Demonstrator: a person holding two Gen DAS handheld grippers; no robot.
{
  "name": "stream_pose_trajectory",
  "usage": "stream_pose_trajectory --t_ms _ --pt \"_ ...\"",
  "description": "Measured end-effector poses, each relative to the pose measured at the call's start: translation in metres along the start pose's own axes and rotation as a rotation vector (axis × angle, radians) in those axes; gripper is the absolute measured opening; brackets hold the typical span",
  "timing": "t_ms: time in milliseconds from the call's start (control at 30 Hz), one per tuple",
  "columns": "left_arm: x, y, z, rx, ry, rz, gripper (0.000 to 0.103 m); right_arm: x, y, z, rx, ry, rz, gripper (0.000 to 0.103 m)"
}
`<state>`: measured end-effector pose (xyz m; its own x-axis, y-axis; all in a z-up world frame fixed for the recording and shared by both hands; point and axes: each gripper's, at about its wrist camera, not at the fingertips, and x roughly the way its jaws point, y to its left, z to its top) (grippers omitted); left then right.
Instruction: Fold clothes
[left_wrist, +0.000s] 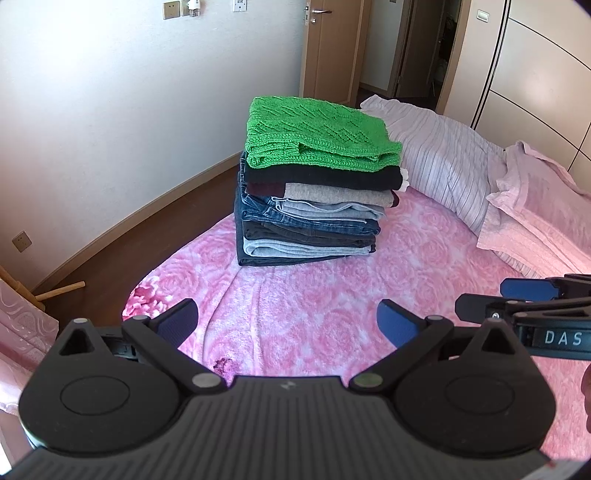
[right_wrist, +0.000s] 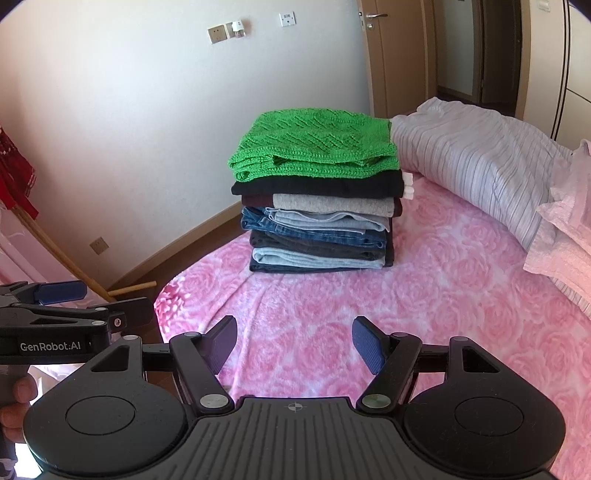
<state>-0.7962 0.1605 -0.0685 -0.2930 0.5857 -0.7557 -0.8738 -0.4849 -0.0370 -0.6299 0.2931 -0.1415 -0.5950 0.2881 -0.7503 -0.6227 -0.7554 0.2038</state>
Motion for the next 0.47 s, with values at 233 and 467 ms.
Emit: stream_pose_trajectory --t_ms 233,467 --pt "0.0032 0.0013 0.0016 0.01 0.004 -0.007 0.102 0.0032 0.0013 0.0005 0.002 0.005 -0.01 0.066" --pt "0.0054 0.002 0.0015 0.025 0.003 -0.01 0.102 0.005 0.0006 -0.0001 0.011 0.009 -0.025 0.066"
